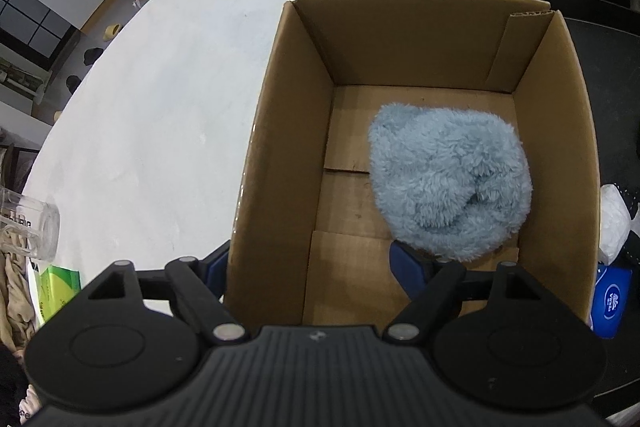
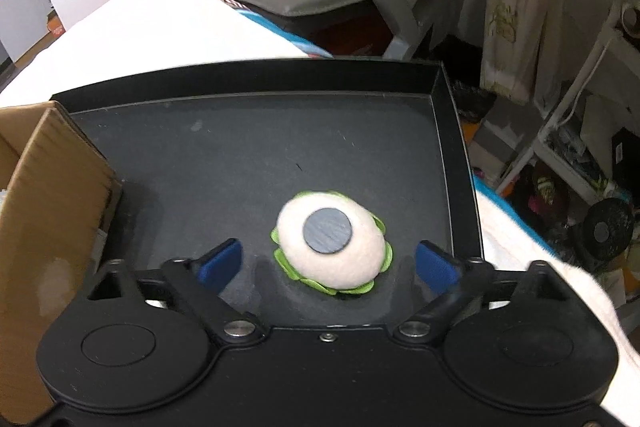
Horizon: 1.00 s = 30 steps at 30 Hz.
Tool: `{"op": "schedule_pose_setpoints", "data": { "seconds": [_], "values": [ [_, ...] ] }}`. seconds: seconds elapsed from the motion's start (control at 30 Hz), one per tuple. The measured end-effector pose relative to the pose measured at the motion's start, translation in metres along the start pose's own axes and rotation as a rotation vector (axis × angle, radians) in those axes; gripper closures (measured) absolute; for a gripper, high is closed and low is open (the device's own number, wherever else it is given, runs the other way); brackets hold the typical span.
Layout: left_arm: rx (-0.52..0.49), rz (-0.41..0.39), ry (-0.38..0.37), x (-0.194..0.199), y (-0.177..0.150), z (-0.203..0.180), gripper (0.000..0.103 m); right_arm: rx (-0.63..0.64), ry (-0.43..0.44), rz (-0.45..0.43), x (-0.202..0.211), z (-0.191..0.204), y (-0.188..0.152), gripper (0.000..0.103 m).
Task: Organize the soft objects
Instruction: 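Grasp the white-and-green round plush with the right gripper, then carry the round plush into the box and release it beside the grey plush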
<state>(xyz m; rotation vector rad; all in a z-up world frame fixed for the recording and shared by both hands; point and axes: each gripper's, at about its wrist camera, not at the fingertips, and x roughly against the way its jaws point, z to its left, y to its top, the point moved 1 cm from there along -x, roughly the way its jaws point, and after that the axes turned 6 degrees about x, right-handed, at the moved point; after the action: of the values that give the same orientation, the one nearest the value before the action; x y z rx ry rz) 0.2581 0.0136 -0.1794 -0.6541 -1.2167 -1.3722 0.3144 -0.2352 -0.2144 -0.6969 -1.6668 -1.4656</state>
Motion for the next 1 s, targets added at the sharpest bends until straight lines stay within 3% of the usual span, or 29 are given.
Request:
{"op": "schedule_pose_setpoints", "data": {
  "seconds": [0.17, 0.3, 0.67, 1.0],
  "values": [
    [-0.006, 0.004, 0.000, 0.000, -0.001, 0.002, 0.023, 0.003, -0.013, -0.006, -0.002, -0.001, -0.002, 0.050],
    [-0.004, 0.008, -0.001, -0.003, -0.001, 0.006, 0.023, 0.014, -0.019, -0.022, -0.001, 0.000, -0.003, 0.056],
    [0.023, -0.013, -0.035, 0.005, -0.003, 0.024, 0.023, -0.040, 0.029, 0.023, 0.020, -0.008, 0.000, 0.057],
    [0.041, -0.027, -0.082, 0.013, -0.010, 0.040, 0.023, -0.047, 0.022, 0.000, 0.049, -0.004, 0.002, 0.057]
  ]
}}
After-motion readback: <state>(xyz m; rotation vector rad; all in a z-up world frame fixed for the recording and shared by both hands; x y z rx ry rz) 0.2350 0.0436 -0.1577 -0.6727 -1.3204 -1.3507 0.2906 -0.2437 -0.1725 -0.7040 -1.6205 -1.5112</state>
